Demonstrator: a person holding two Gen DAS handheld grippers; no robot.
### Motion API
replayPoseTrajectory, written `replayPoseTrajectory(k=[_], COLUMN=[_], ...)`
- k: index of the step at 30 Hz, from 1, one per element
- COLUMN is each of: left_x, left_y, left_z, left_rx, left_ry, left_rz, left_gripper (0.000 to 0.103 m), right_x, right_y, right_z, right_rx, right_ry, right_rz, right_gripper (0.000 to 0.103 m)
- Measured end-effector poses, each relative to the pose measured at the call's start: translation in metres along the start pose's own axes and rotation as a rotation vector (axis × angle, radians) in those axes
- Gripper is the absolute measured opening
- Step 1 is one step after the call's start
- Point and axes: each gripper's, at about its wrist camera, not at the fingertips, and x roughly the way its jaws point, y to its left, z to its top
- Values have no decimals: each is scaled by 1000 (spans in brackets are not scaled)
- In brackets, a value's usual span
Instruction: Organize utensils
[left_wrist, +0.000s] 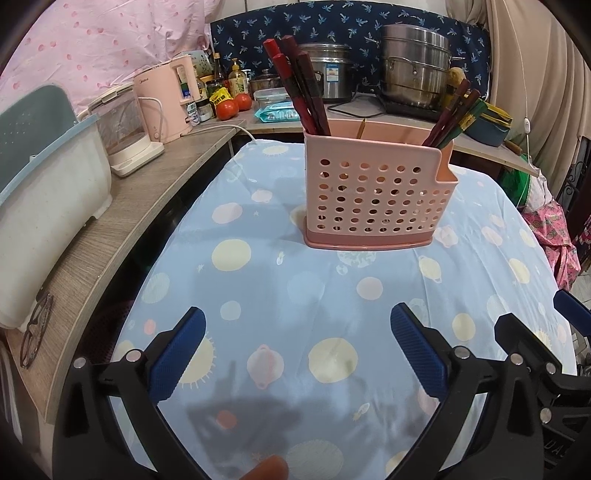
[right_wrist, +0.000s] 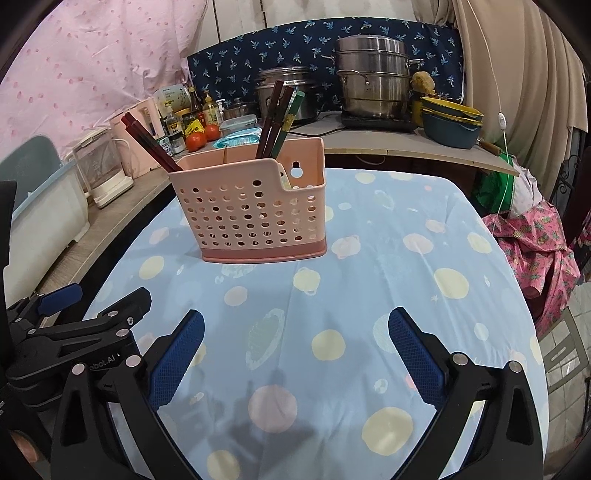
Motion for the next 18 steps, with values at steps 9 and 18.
replayPoseTrajectory(k=[9,18], left_x=[1,0], left_y=[1,1], left_z=[0,-2], left_rx=[3,6], left_ry=[2,-6], left_rz=[8,15], left_gripper=[96,96], right_x=[1,3], right_y=[1,0], right_z=[-2,-3], right_rx=[2,5], right_ry=[1,9], right_rz=[-6,-11], right_gripper=[96,96])
